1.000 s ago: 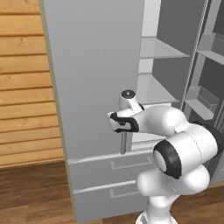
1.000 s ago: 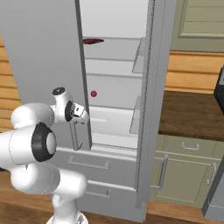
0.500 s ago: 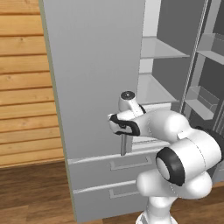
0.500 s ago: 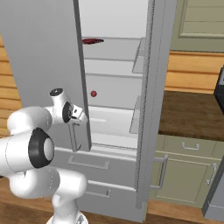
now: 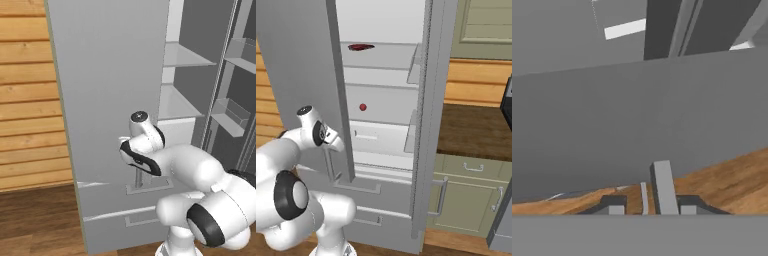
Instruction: Take the strawberry from the fridge and place it on top of the pancake, located on the dining counter.
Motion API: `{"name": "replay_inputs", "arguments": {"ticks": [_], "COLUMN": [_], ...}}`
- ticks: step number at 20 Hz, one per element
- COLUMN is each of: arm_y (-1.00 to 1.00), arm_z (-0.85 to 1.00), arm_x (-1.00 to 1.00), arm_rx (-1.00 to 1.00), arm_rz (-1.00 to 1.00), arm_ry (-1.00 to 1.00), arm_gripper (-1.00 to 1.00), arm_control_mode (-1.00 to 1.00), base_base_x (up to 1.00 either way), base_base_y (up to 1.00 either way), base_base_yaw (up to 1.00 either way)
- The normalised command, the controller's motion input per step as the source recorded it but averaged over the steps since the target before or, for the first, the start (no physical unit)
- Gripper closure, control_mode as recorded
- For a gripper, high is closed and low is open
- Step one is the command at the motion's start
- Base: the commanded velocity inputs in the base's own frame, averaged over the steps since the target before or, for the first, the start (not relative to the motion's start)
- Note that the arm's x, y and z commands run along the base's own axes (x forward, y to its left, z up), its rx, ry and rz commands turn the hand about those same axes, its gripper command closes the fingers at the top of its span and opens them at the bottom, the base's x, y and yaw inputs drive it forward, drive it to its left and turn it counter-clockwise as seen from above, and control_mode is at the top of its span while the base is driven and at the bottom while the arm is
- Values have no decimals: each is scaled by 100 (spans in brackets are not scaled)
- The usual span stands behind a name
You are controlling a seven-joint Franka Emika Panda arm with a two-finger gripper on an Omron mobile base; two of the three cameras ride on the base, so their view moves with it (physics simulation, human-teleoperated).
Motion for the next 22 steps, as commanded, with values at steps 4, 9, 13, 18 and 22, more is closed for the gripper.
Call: {"name": "replay_inputs", "arguments": {"ticks": [4, 9, 13, 18, 22], "arm_y": [80, 77, 58, 60, 38], "arm_z": [-3, -8, -2, 0, 5], "arm_x": [-60, -61, -59, -45, -8], "arm_rx": [-4, -6, -1, -3, -6], "arm_rz": [-34, -32, -29, -28, -16], "arm_ry": [0, 0, 0, 0, -3], "arm_gripper": [100, 100, 100, -100, -100], "arm_control_mode": [-100, -100, -100, -100, -100], "base_base_x": [0, 0, 0, 0, 0], "base_base_y": [0, 0, 0, 0, 0], "base_base_yaw": [0, 0, 0, 0, 0]}}
